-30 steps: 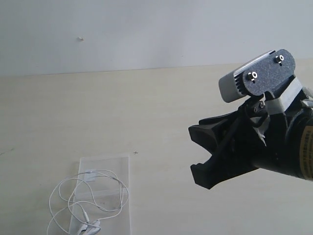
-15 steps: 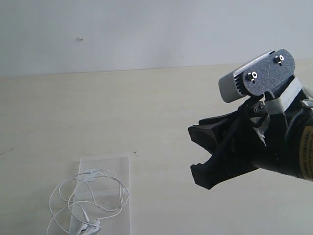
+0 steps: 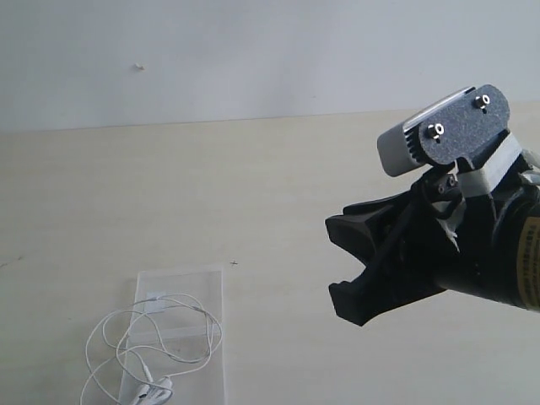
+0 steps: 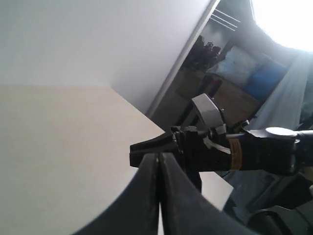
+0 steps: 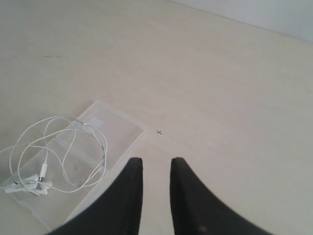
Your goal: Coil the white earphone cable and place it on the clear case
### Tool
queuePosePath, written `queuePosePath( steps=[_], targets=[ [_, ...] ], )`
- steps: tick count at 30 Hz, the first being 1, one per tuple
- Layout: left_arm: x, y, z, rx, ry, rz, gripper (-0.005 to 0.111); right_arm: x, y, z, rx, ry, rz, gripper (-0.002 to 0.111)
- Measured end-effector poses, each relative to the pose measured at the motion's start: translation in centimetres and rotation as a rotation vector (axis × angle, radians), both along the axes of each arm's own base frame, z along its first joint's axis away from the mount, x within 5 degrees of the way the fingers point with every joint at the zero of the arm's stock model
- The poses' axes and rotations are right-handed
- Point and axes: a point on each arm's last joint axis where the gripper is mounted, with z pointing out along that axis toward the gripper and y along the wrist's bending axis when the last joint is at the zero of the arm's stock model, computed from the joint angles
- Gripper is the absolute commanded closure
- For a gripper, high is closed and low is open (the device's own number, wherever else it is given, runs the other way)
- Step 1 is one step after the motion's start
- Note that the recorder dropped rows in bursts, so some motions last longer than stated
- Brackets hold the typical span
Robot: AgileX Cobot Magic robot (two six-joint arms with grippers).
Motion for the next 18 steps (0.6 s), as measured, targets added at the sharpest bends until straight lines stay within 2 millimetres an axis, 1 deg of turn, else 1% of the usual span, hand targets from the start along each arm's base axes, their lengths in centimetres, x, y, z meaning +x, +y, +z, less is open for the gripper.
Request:
queuePosePath(
  steps=[2,4,7,8,9,13,14,16,18],
  targets=[
    [-0.2,0.3,0.6,0.025,-0.064,0.054,0.107,0.0,0.0,0.0,0.000,0.000,0.000,0.087],
    [-1.1,1.0,1.4,0.041,-0.175,0.153,0.107,0.0,0.0,0.0,0.000,0.000,0.000,0.087],
    [-2.2,1.5,1.7,0.076,-0.261,0.227,0.107,0.0,0.0,0.0,0.000,0.000,0.000,0.087],
    [-2.6,1.7,1.7,0.101,-0.291,0.251,0.107,0.0,0.0,0.0,0.000,0.000,0.000,0.087],
    [-3.3,1.9,1.5,0.165,-0.346,0.288,0.107,0.0,0.0,0.0,0.000,0.000,0.000,0.087],
    [-4.8,2.2,1.2,0.287,-0.452,0.342,0.107,0.0,0.0,0.0,0.001,0.000,0.002,0.087],
    [-5.5,2.3,1.1,0.319,-0.492,0.359,0.107,0.0,0.0,0.0,0.001,0.000,0.002,0.087],
    [-5.8,2.4,0.9,0.330,-0.513,0.373,0.107,0.0,0.0,0.0,0.001,0.000,0.002,0.087],
    [-5.7,2.4,0.5,0.337,-0.507,0.380,0.107,0.0,0.0,0.0,0.002,0.001,0.001,0.087]
  ],
)
